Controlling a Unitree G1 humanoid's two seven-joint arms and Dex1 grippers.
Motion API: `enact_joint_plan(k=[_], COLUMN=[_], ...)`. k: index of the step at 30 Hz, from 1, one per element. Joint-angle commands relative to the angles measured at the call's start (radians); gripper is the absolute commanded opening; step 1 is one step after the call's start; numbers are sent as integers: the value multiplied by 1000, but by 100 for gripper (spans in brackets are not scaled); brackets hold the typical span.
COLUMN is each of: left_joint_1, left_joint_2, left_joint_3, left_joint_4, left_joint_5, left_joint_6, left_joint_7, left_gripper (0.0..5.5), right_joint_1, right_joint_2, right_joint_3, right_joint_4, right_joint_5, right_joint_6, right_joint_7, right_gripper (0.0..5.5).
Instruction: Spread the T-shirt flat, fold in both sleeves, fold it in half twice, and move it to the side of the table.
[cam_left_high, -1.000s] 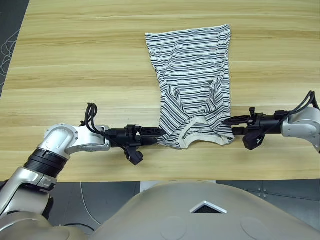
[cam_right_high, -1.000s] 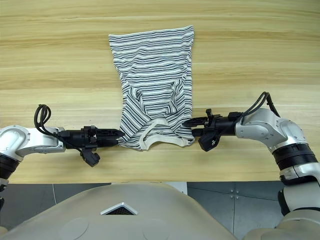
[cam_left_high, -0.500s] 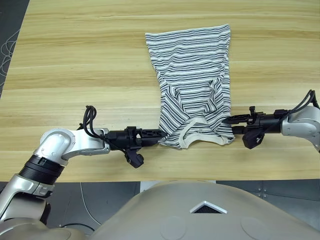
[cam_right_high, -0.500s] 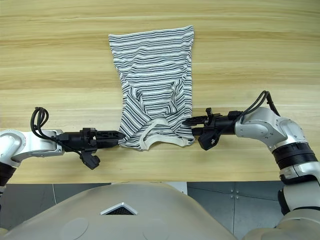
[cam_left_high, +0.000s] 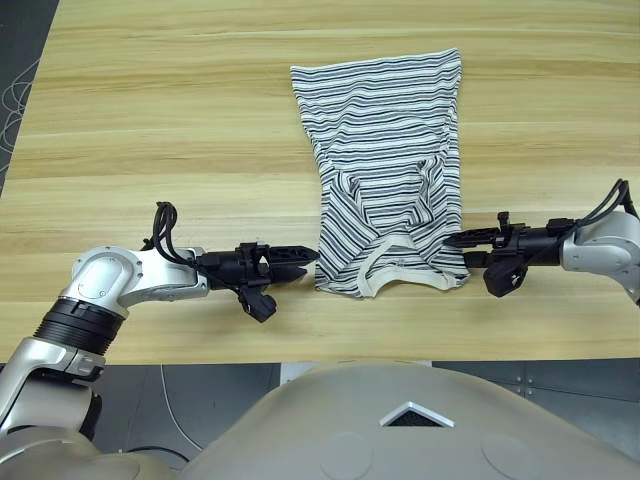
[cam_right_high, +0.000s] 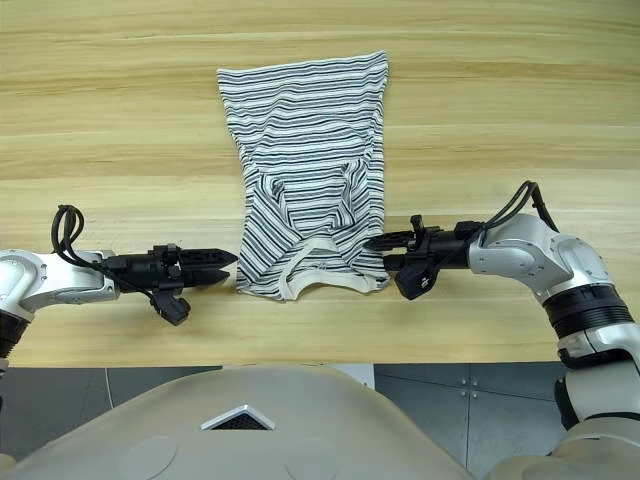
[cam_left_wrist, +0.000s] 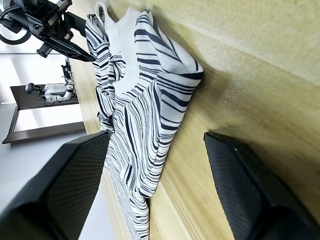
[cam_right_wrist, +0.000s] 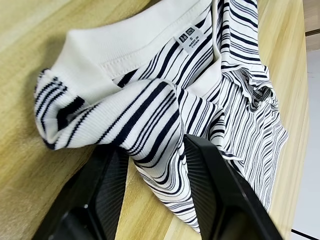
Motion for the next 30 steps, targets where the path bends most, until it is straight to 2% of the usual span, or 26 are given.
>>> enact_joint_plan(k=[1, 15, 18, 22, 26, 30], left_joint_1=[-21, -85, -88, -104, -108, -108], left_joint_2=[17, -9, -8, -5, -3, -6], left_joint_3=[-41, -127, -137, -149, -153, -156], left_joint_4=[23, 73, 68, 78, 79, 77], left_joint_5=[31, 60, 56, 54, 49, 45], left_joint_6=[-31, -30, -30, -26, -23, -15], left_joint_7=[-39, -51, -68, -80, -85, -94], left_gripper=[351, 351, 309, 219, 151, 86], right_joint_1=[-2, 12, 16, 24, 32, 39], right_joint_2=[15, 38, 41, 31, 26, 27], right_joint_3=[25, 37, 34, 30, 26, 22], right_joint_4=[-30, -265, -289, -317, -326, -337], right_joint_5=[-10, 103, 109, 128, 133, 132], right_joint_6=[40, 239, 264, 286, 289, 293], right_joint_7=[40, 192, 209, 232, 240, 240], right_gripper=[194, 194, 181, 92, 19, 10])
